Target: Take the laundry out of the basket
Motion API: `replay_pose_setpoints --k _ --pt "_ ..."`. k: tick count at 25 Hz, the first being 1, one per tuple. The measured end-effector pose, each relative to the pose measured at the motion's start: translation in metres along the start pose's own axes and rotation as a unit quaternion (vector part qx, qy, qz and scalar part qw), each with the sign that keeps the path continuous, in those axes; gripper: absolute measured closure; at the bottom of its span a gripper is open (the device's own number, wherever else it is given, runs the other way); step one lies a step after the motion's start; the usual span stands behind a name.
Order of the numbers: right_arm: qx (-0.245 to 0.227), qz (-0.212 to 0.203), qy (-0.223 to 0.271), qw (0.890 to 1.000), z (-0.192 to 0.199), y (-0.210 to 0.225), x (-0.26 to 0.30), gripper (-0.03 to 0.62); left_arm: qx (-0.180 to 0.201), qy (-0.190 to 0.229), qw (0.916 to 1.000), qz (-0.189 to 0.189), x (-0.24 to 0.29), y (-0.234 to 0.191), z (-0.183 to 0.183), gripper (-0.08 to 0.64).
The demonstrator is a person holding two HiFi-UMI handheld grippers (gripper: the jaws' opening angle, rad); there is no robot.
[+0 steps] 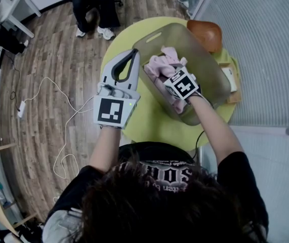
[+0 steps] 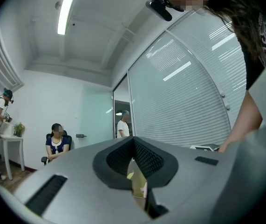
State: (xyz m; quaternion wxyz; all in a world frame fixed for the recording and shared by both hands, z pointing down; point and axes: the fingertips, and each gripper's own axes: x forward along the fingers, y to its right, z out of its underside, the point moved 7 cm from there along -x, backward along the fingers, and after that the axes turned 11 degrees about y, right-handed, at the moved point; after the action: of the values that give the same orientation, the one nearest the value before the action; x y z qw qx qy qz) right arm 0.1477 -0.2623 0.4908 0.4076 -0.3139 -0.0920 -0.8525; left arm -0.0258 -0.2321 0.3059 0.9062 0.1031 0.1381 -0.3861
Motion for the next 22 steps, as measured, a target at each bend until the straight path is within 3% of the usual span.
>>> replay_pose_setpoints --k 8,22 --pt "0.053 -0.002 0.016 0.998 0.001 0.008 -0.004 0.482 0.002 -0.002 1.0 0.0 -0.003 0.004 -0.001 0.56" --pt "0.069 -0.005 0.042 0.997 -0.003 0.011 -0.02 0.486 0.012 -0.003 0.9999 -0.005 -0.01 0.014 -0.008 0.56"
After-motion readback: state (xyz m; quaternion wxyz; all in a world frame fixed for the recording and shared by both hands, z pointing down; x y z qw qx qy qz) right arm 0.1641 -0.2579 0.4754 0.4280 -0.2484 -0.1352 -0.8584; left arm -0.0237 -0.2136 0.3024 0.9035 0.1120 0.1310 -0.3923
